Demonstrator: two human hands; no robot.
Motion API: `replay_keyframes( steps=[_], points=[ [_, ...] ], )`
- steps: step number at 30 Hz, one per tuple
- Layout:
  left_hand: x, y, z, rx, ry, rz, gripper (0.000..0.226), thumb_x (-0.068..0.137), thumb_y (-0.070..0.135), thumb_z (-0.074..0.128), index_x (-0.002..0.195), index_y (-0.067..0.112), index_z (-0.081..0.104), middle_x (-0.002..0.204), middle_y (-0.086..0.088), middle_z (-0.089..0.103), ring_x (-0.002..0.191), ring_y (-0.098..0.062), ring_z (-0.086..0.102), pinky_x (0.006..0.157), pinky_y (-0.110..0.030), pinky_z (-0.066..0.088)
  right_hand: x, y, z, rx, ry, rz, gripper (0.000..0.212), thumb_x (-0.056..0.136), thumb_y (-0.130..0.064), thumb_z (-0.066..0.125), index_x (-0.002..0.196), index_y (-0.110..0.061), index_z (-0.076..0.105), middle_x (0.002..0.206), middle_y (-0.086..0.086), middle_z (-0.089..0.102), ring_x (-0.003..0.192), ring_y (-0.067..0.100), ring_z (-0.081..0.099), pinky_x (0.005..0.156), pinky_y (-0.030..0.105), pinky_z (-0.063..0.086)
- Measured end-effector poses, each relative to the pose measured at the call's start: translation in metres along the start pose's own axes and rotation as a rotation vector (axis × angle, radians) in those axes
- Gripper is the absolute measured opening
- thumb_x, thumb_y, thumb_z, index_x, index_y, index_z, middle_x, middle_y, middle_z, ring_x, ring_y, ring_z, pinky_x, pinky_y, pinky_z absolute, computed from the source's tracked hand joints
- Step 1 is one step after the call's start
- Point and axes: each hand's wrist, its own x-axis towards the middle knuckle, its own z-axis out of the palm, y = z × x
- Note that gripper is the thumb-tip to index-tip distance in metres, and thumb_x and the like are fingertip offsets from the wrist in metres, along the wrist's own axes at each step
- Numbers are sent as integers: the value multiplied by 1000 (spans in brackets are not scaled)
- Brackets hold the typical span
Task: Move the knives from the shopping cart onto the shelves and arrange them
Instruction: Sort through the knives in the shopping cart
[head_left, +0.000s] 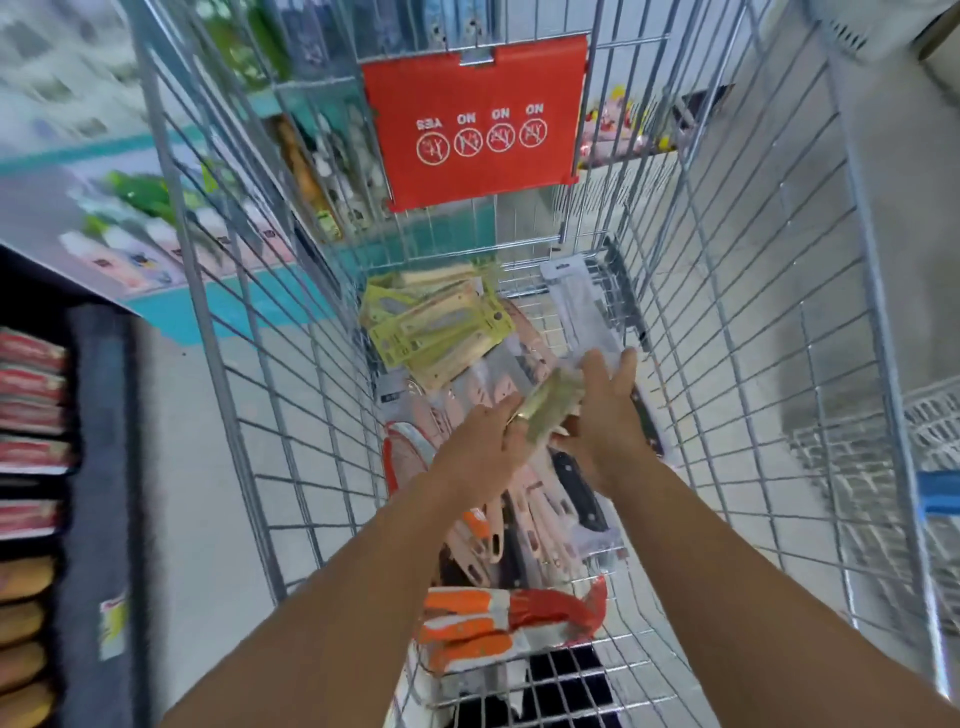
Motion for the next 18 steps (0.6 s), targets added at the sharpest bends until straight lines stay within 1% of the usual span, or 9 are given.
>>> replay_keyframes(
  steps=[2,3,5,6,7,10,13,16,18],
  points=[
    [13,5,-12,-103,28,-5,45,102,37,31,146,29,30,126,-11,56,103,-24,57,83,-31,44,7,-12,16,59,-75,56,58,99,-51,31,150,-43,5,139,7,47,102,30,62,72,40,53],
    [20,8,-17,-142,32,-3,43,101,38,36,143,30,35,120,-3,59,96,-17,58,77,-26,44,11,-17,23,60,-117,90,57,98,-53,30,150,-33,19,135,7,51,101,29,62,75,42,54],
    [35,12,-29,-215,74,-15,40,93,41,52,131,32,45,108,6,62,89,-12,60,72,-24,45,23,-22,35,58,-215,147,50,98,-52,32,114,-18,65,120,10,64,103,31,63,91,51,52],
    [42,13,-36,-251,118,-24,39,86,42,59,123,31,51,104,5,64,90,-15,62,75,-28,49,30,-24,40,63,-252,167,48,98,-50,35,93,-20,71,108,8,69,103,31,64,96,51,49],
    [50,13,-42,-290,169,-40,38,80,42,61,114,29,55,101,4,66,91,-18,64,79,-32,52,39,-25,45,43,-276,173,45,98,-46,38,89,-20,73,103,6,71,101,28,64,96,46,49],
    [75,6,-64,-190,274,-120,33,87,38,58,115,20,55,103,-4,63,95,-26,62,77,-32,48,64,-28,60,-101,-359,139,29,99,-24,40,114,-20,64,110,0,69,96,17,60,78,32,49],
    [97,-10,-86,-37,352,-159,44,93,38,55,129,15,45,110,-6,59,99,-26,58,74,-30,43,87,-33,74,-223,-417,78,37,98,-12,44,131,-28,44,123,-1,60,94,13,61,62,22,49],
    [115,-16,-109,102,342,-226,41,94,33,55,124,9,39,97,-5,50,85,-23,50,67,-31,36,109,-39,92,-394,-463,-15,70,92,-11,56,148,-33,20,139,-5,50,119,20,54,89,35,48],
    [128,-22,-125,183,306,-250,44,94,32,55,128,10,37,102,-7,53,88,-27,54,67,-32,37,120,-42,102,-489,-481,-41,81,88,-9,57,150,-37,12,143,-7,47,123,21,52,100,43,45]
  ],
)
